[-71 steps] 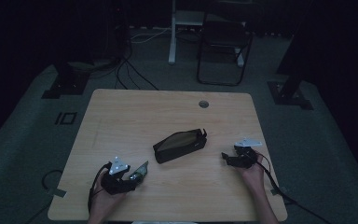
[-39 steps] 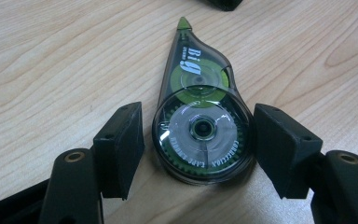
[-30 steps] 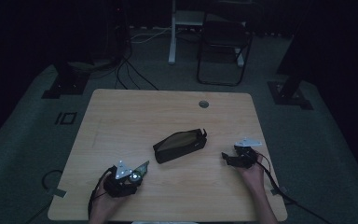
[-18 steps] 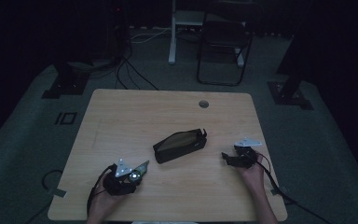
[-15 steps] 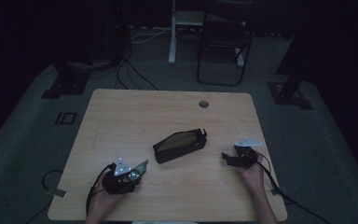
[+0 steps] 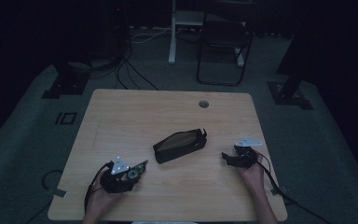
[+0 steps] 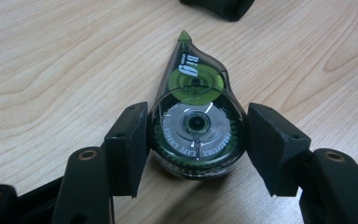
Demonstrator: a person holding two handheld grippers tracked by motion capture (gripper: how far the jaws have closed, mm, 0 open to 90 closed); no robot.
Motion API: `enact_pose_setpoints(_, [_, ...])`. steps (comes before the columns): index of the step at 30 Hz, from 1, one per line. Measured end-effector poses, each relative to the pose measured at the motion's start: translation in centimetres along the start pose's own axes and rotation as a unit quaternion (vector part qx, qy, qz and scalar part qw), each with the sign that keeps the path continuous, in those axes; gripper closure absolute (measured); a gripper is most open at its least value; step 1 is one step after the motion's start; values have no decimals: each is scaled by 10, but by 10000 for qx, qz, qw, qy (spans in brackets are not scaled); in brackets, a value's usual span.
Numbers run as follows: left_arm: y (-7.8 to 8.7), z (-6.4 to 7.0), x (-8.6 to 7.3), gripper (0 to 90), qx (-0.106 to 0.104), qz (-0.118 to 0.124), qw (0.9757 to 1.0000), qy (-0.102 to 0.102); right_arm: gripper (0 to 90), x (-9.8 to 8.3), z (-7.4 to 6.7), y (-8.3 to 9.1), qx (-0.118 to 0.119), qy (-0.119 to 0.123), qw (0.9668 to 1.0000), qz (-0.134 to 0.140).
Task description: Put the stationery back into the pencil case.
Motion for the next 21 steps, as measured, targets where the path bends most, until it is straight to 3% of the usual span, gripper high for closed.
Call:
enact_pose_setpoints(15, [15, -6, 13, 416, 52, 399, 9992, 47, 276, 0, 0, 0, -1, 0, 10000, 0])
enact_pose_setpoints(21, [17, -8, 16, 416, 43, 433, 9990, 21, 277, 0, 0, 0, 1, -1, 10000, 3])
Point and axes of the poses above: each handheld gripper's, and its own axes: y roughly backward along the jaws, x roughly out of its top, z roughly to its right, the point moved 6 cm from there along -y, roughly forward along the jaws, and after that the axes turned 1 degree about x, right-handed, at the moved point
